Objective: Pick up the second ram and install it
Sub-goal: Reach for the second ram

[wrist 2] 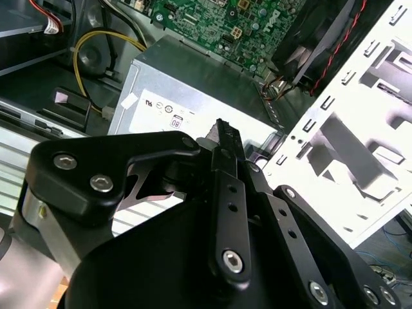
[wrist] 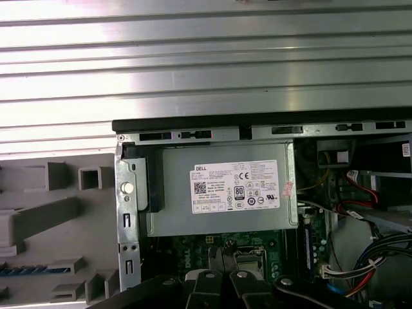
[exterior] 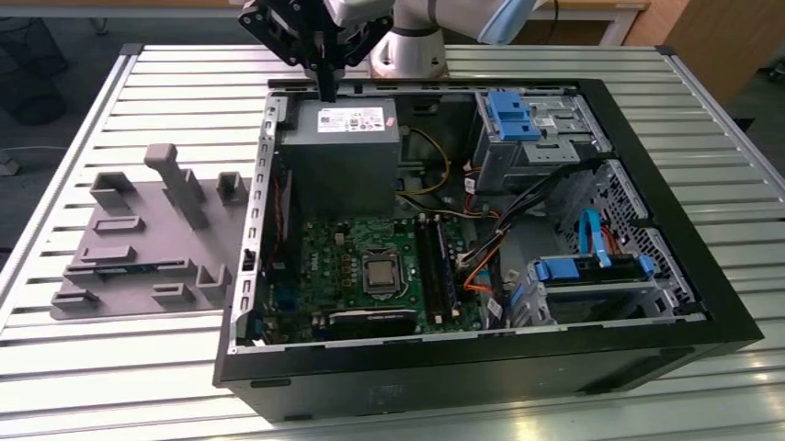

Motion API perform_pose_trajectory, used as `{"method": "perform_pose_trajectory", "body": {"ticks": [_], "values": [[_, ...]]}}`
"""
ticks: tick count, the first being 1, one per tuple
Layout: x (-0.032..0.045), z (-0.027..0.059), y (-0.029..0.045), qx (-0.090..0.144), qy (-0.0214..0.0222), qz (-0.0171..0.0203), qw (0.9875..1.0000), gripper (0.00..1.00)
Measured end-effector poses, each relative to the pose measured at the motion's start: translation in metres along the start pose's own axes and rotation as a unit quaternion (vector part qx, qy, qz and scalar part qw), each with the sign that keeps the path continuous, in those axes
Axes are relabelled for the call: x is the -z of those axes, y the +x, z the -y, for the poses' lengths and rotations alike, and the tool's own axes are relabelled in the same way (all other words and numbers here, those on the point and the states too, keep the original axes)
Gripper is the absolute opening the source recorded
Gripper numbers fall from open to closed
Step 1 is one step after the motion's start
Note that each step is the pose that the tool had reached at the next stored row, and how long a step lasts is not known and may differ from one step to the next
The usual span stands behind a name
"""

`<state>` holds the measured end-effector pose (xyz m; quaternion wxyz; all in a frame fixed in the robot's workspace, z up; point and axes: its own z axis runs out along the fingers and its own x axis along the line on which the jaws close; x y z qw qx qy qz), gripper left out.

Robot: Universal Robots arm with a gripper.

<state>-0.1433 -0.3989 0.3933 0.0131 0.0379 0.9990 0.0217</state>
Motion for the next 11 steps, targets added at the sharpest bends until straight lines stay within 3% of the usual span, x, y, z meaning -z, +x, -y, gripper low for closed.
{"method": "perform_pose_trajectory", "body": {"ticks": [11], "values": [[0.0001, 0.0004, 0.0048, 0.000, 0.0000, 0.0000, 1.0000, 0.11]]}}
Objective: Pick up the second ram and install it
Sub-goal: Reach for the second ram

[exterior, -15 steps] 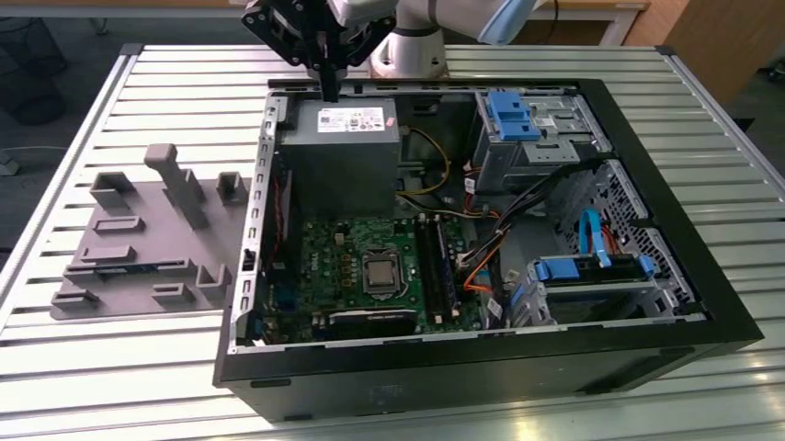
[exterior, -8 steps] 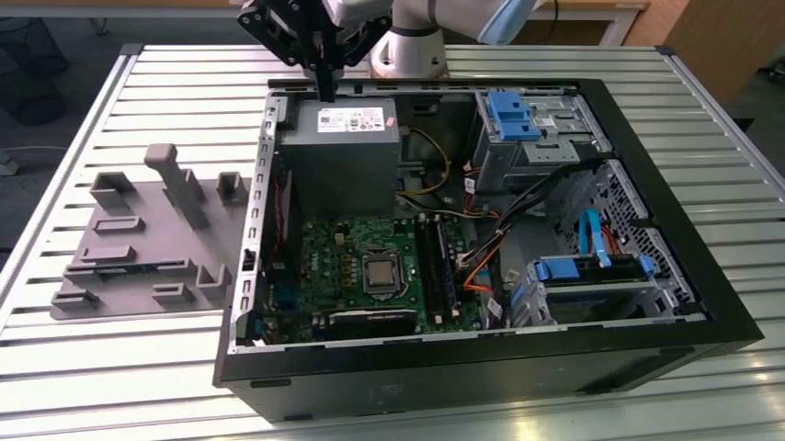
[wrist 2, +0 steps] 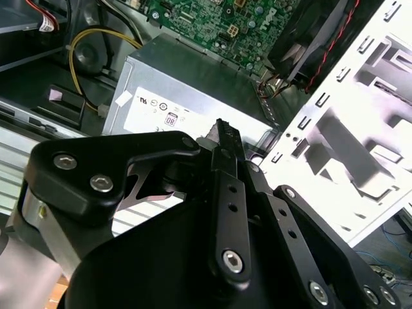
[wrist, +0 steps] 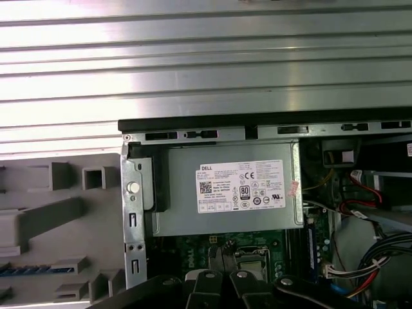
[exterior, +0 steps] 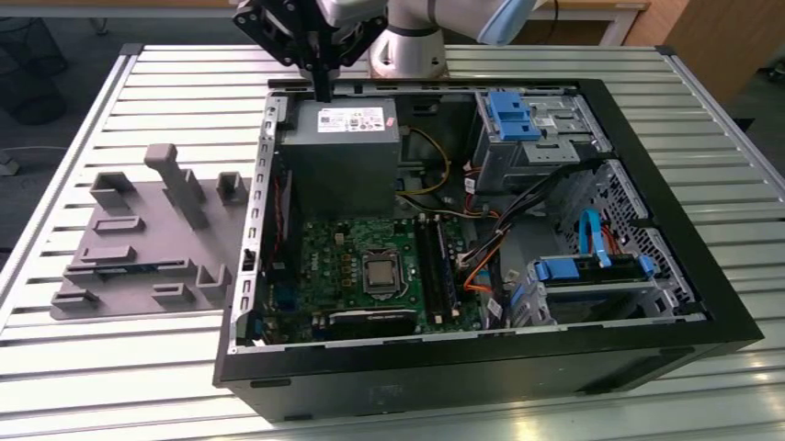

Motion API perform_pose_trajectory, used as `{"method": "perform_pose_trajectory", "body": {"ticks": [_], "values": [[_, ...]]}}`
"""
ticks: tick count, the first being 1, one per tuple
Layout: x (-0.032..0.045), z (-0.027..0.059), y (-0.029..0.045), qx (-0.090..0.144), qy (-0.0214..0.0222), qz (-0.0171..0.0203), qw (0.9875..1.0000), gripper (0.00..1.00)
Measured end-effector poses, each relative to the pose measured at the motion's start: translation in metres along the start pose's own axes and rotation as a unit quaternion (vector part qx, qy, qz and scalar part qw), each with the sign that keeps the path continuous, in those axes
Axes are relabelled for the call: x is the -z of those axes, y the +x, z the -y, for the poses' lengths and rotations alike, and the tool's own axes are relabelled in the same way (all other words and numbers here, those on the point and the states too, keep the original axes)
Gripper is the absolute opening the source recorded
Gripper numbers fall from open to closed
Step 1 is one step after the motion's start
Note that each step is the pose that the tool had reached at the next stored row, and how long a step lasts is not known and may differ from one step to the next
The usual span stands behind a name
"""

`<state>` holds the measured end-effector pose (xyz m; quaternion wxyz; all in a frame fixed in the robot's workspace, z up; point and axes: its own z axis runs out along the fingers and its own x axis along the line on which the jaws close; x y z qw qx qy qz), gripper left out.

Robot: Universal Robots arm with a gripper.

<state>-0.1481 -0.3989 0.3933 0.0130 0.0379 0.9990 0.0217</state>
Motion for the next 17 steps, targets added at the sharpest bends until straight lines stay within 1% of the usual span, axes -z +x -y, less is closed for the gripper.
{"method": "perform_pose_trajectory", "body": {"ticks": [17], "values": [[0.0002, 0.0005, 0.0064, 0.000, 0.0000, 0.0000, 1.0000, 0.11]]}}
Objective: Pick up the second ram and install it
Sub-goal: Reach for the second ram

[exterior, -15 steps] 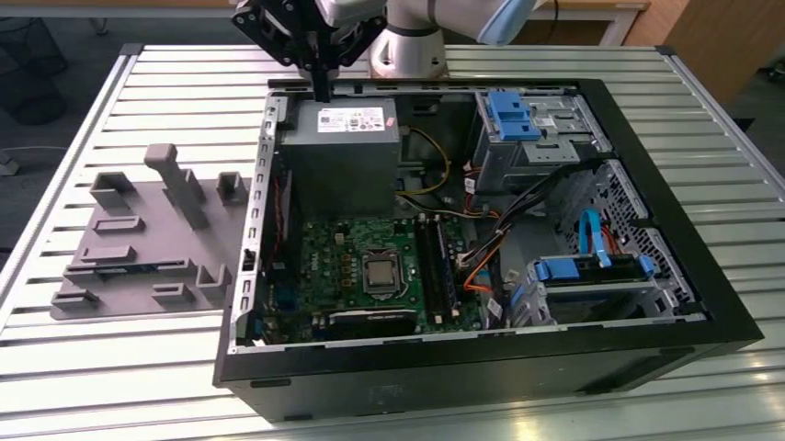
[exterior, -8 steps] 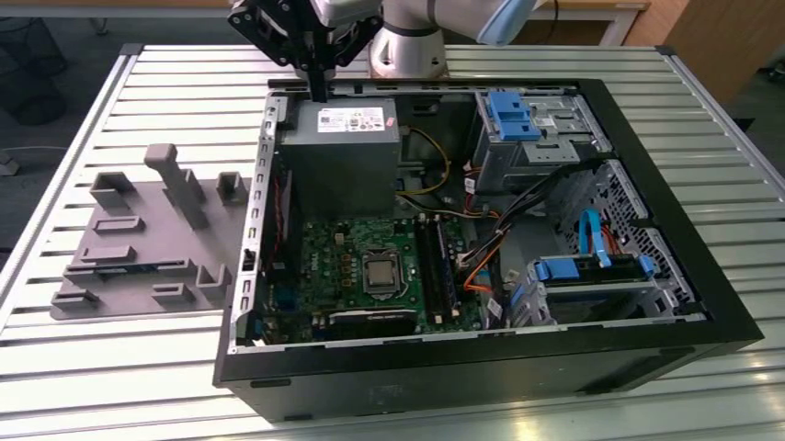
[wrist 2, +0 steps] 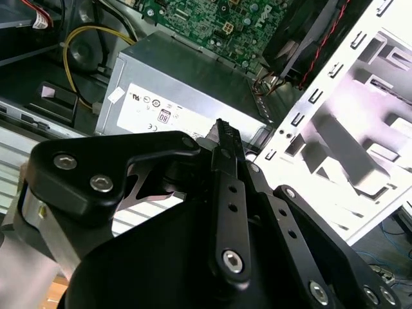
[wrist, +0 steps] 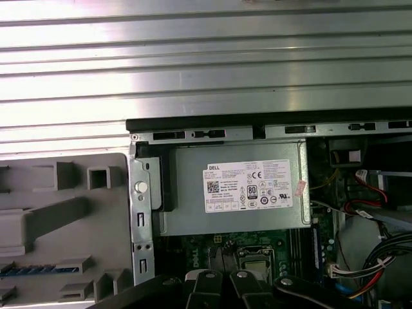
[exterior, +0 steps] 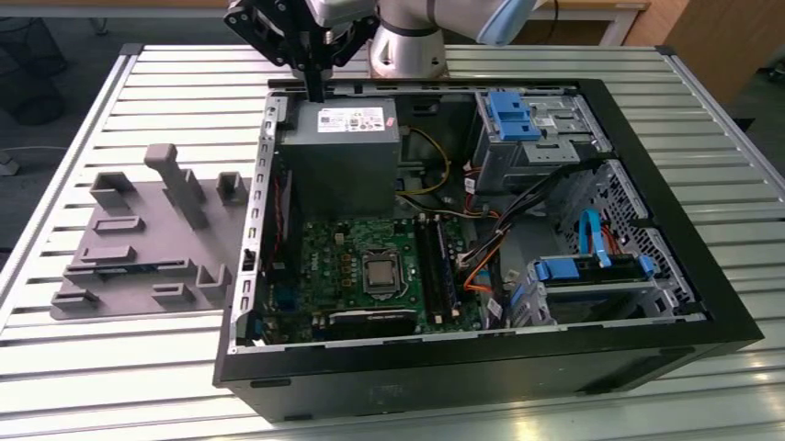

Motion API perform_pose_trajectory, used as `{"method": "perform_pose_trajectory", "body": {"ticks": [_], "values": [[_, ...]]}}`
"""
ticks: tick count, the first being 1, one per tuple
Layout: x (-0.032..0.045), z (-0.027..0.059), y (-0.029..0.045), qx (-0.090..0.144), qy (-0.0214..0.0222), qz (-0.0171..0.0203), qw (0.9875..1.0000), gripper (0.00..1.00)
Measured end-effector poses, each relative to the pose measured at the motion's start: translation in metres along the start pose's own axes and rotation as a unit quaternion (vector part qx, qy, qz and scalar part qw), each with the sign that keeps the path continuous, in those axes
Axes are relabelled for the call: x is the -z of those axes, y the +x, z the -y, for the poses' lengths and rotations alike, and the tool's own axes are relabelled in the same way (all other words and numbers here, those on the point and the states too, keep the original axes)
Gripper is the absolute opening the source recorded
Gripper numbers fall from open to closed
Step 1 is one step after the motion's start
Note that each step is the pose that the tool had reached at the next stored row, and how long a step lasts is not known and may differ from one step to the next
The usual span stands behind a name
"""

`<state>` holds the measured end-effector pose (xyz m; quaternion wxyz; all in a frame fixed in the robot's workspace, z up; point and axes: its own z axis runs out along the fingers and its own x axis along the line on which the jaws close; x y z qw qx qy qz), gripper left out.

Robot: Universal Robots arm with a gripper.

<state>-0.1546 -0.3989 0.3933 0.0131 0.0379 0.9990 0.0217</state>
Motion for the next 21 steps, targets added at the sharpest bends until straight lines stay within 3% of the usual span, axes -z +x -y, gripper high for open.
{"method": "perform_pose_trajectory", "body": {"ticks": [21], "values": [[0.0002, 0.0005, 0.0069, 0.000, 0.0000, 0.0000, 1.0000, 0.11]]}}
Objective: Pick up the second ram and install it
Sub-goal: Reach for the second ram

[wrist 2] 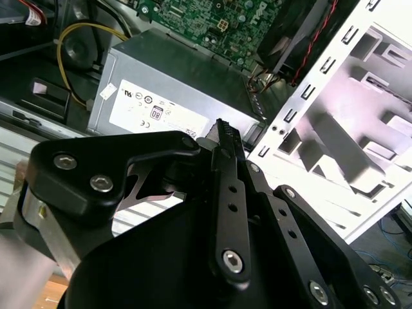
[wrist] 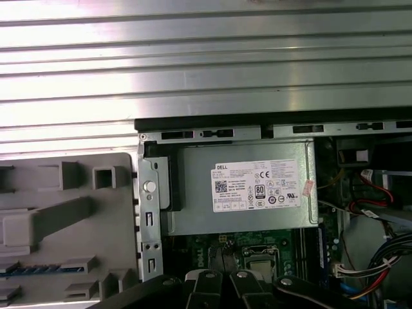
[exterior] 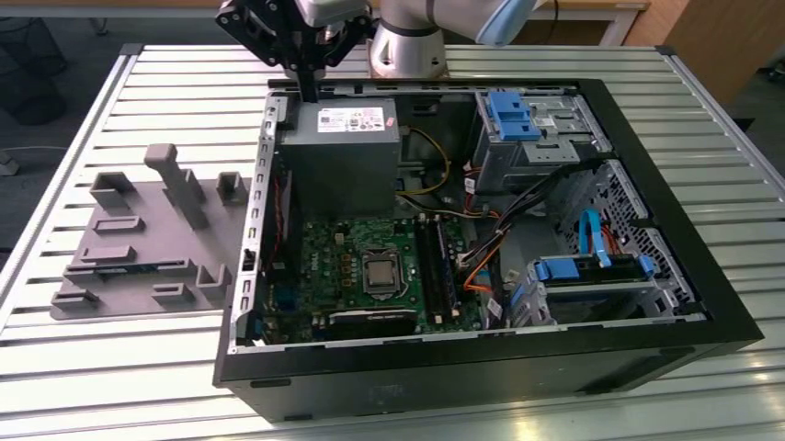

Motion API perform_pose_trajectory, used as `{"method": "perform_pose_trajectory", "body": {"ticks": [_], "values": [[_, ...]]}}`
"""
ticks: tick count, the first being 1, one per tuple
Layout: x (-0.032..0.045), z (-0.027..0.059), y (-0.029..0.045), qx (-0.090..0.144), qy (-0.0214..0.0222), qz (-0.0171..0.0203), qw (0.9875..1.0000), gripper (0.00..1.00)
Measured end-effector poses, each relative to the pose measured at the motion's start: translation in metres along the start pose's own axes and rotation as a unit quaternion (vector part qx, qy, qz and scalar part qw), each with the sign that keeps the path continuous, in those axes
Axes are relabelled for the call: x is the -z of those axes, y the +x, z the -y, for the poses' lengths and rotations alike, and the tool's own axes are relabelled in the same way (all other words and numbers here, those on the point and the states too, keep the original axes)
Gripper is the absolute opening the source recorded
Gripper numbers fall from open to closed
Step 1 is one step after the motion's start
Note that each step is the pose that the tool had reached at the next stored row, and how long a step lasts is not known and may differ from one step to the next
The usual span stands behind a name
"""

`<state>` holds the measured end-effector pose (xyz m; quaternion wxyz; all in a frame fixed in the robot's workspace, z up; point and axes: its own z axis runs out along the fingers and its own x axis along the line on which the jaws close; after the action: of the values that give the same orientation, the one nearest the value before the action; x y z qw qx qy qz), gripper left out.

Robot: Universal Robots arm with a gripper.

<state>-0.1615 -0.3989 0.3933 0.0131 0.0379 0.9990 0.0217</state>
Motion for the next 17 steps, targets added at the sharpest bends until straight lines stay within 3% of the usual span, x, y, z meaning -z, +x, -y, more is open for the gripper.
{"method": "perform_pose_trajectory", "body": {"ticks": [17], "values": [[0.0002, 0.0005, 0.0064, 0.000, 0.0000, 0.0000, 1.0000, 0.11]]}}
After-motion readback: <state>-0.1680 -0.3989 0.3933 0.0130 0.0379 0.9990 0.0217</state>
